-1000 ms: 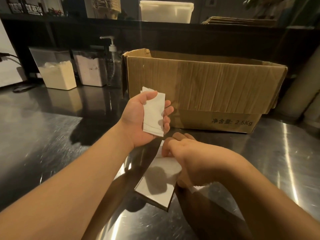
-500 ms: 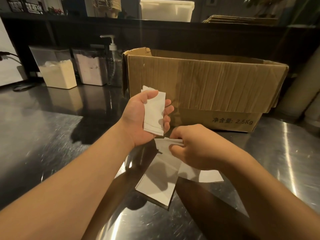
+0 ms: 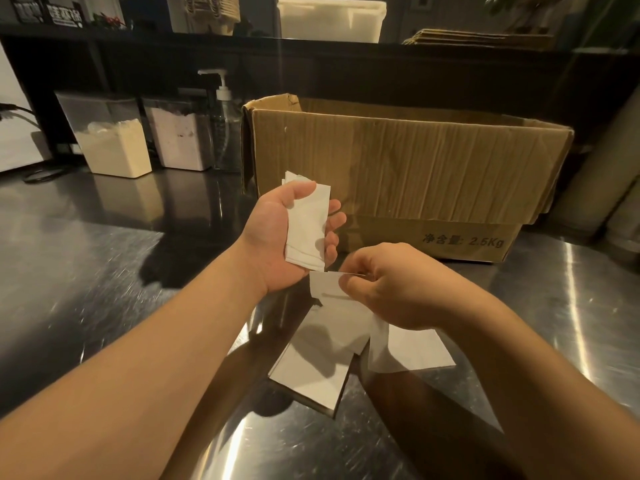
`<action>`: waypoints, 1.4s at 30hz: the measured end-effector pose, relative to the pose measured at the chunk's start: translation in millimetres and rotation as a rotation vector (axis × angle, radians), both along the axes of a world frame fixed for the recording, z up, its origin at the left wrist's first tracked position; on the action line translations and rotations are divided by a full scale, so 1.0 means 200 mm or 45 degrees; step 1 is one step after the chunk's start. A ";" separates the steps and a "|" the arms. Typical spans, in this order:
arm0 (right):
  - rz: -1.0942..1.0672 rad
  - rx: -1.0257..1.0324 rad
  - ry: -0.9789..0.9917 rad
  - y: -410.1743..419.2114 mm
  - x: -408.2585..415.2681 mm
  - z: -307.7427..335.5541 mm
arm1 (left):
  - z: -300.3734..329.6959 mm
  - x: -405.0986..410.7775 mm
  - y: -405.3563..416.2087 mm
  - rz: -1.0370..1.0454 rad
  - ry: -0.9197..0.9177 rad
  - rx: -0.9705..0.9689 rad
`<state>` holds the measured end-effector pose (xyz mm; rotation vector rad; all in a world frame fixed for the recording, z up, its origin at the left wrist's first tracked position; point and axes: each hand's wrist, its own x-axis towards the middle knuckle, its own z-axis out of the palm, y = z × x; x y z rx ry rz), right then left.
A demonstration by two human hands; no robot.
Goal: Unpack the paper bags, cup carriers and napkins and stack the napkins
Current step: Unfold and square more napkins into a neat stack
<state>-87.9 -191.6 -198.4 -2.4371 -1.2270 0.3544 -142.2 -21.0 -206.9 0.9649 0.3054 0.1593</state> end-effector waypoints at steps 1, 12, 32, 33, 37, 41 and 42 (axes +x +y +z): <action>-0.013 0.029 0.009 0.00 0.00 0.00 | 0.00 0.00 0.00 0.000 0.001 0.004; -0.129 0.528 0.044 -0.02 0.04 0.02 | 0.00 0.01 -0.01 0.032 -0.038 0.102; -0.288 1.097 0.408 -0.03 0.08 0.00 | -0.02 -0.03 -0.07 -0.487 0.033 0.105; -0.290 1.095 0.362 -0.03 0.09 0.00 | -0.02 -0.03 -0.07 -0.453 0.050 0.098; -0.250 1.001 0.330 -0.04 0.10 0.01 | 0.00 -0.04 -0.06 -0.418 0.042 0.120; -0.248 0.966 0.384 -0.04 0.10 0.01 | 0.00 -0.03 -0.06 -0.414 0.074 0.195; -0.250 0.960 0.368 -0.04 0.10 0.00 | 0.00 -0.03 -0.06 -0.409 0.085 0.216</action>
